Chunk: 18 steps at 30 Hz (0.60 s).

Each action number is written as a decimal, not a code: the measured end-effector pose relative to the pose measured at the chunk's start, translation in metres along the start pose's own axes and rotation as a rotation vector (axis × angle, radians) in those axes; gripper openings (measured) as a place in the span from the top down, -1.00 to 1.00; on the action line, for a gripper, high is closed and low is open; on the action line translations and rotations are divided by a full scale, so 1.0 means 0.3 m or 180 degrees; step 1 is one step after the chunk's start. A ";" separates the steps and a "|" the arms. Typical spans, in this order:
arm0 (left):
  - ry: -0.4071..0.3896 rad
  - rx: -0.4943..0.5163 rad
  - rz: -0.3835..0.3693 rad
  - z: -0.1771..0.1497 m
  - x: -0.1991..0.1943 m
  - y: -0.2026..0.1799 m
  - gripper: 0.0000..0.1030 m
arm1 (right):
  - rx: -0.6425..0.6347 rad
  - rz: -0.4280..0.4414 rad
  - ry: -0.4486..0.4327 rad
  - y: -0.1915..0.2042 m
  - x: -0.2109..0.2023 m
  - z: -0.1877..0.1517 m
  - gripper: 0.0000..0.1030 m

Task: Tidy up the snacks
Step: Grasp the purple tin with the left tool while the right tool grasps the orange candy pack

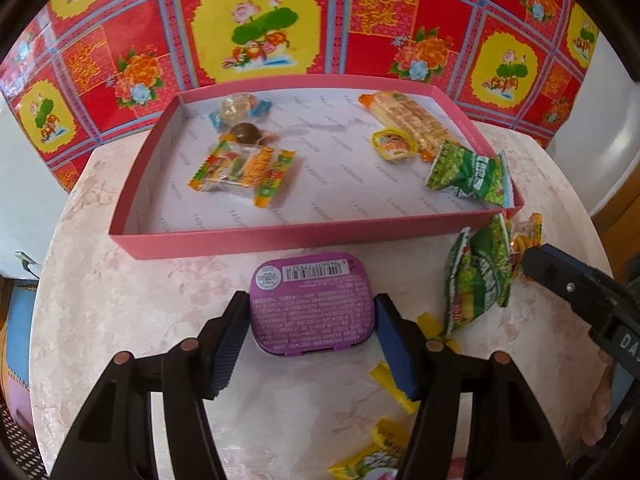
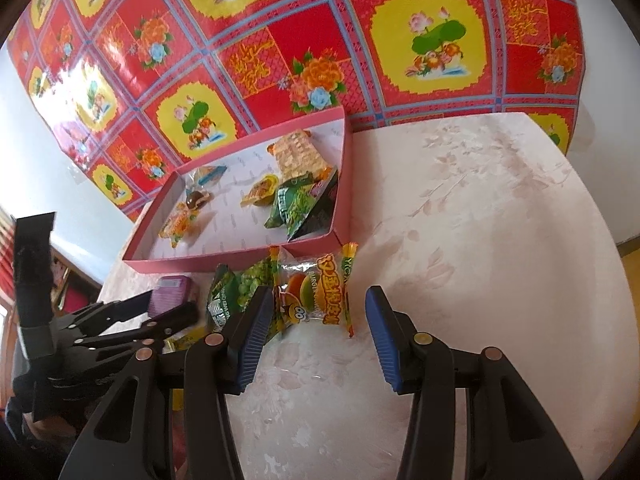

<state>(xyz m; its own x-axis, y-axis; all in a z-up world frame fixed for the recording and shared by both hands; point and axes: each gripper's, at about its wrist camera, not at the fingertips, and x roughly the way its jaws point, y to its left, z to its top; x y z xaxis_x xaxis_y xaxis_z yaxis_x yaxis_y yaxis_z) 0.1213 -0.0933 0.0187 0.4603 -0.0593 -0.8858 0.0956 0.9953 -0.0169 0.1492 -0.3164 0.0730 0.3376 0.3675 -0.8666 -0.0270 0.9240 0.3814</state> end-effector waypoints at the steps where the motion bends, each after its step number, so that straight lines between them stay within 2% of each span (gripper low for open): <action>1: -0.0002 -0.0025 -0.0007 -0.002 -0.002 0.010 -0.27 | -0.0006 -0.0011 0.0016 0.002 0.007 -0.001 0.04; 10: -0.0039 -0.0089 -0.0061 -0.032 0.004 0.049 -0.27 | -0.0011 -0.0041 -0.0014 0.015 0.029 0.008 0.04; 12: -0.0045 -0.0096 -0.0078 -0.038 0.005 0.054 -0.27 | 0.0012 -0.0013 0.0011 0.015 0.038 0.006 0.21; 18: -0.0080 -0.0147 -0.0097 -0.043 -0.013 0.076 -0.27 | 0.0076 -0.0008 -0.0005 0.014 0.036 0.002 0.28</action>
<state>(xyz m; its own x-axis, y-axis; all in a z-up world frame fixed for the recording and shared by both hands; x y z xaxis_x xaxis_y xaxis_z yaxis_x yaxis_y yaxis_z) 0.1103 -0.0693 0.0158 0.4799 -0.0911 -0.8726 0.0693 0.9954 -0.0658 0.1532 -0.3086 0.0653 0.3391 0.3650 -0.8671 -0.0036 0.9222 0.3868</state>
